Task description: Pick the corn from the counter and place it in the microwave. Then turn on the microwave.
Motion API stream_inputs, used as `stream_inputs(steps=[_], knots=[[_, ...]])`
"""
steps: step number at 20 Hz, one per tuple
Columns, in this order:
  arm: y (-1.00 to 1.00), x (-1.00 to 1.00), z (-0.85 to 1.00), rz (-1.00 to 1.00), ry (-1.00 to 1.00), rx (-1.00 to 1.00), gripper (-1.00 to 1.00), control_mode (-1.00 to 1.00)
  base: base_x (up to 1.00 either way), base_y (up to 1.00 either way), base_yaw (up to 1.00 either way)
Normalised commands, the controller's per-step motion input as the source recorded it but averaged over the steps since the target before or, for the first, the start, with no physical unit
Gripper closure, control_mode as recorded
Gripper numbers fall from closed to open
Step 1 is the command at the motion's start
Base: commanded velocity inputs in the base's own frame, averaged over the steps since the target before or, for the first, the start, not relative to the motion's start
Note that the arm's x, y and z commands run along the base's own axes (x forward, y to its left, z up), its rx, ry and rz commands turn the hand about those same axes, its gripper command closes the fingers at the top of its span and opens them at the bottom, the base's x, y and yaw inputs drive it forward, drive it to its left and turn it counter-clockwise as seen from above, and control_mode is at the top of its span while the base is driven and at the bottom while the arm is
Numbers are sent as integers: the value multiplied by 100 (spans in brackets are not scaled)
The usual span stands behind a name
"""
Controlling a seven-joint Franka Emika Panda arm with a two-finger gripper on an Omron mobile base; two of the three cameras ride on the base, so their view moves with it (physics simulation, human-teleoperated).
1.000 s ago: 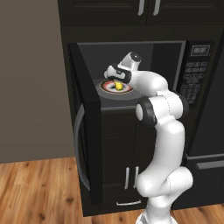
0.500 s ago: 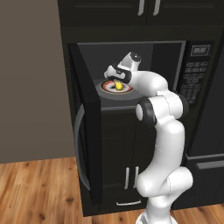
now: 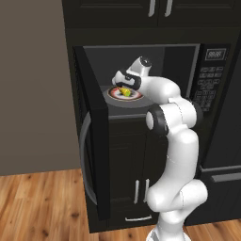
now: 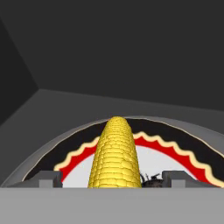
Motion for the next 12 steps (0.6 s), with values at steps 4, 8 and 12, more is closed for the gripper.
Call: stream_inputs(steps=[4,8,12], knots=[[0,0,-8,0,0,0,-100,-100,0,0,0],[0,0,-4,0,0,0,-100,-100,0,0,0],[0,1,0,0,0,0,-100,-100,0,0,0]])
